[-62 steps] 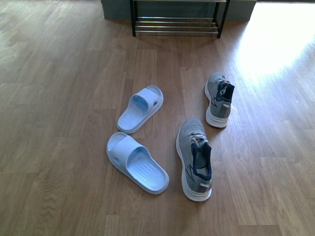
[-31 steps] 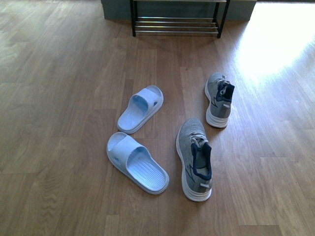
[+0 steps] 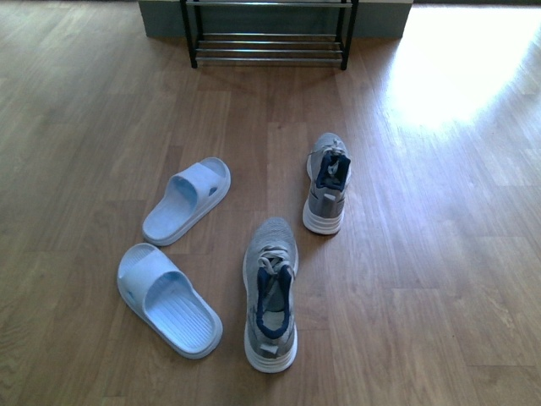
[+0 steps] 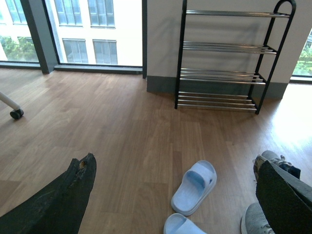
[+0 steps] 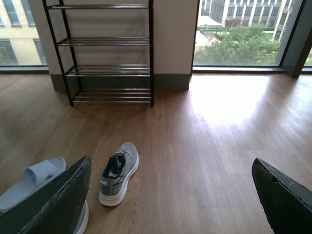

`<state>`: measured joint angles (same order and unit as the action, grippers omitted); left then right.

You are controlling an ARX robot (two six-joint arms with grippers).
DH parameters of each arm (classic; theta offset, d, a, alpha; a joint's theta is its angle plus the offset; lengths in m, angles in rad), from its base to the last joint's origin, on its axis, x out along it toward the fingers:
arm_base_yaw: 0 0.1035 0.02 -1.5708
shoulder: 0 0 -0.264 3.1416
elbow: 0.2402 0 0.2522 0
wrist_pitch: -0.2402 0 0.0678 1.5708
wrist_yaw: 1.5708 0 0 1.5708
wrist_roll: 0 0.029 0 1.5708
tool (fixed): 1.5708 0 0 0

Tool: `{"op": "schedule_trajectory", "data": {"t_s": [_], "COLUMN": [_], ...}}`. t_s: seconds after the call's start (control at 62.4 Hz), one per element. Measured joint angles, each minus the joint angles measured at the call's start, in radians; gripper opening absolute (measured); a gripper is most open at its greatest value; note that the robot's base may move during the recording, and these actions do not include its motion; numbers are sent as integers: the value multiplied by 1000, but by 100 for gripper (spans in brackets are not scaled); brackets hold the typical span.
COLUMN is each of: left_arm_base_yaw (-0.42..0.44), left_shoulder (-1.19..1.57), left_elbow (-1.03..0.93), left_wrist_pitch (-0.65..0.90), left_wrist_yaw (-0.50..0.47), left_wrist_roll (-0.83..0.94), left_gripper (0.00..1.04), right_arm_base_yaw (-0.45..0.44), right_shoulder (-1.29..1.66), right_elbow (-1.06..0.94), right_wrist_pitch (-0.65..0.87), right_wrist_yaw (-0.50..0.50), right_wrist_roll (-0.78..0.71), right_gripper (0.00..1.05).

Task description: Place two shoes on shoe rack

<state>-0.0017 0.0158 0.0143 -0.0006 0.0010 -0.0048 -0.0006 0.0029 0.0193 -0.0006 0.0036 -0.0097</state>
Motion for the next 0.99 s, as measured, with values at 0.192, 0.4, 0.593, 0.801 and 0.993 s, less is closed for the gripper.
{"op": "schedule_trajectory", "data": {"t_s": [0.192,0.4,0.593,0.801,0.993], "left_arm_base_yaw": [-76,-85,-126,-153,-200], "left_shoulder": [397,1002,1520,1896,2176], "left_elbow": [182,395,568,761,942], "left_wrist_pitch": [-188,82,172,188,214], "left_wrist_yaw": [-341,-140,30,177,329], "left_wrist_roll": [-461,-637,-572,-492,-475], "left_gripper": [95,95,95,95,95], "right_arm_base_yaw": [0,0,0,0,0], "right_shoulder": [0,0,0,0,0], "right_elbow": [0,0,0,0,0], "right_wrist_pitch": [0,0,0,0,0], "right_wrist_yaw": [-4,-3,-3,-3,-3], "right_wrist_roll": [0,0,0,0,0], "right_gripper": [95,95,95,95,95]}}
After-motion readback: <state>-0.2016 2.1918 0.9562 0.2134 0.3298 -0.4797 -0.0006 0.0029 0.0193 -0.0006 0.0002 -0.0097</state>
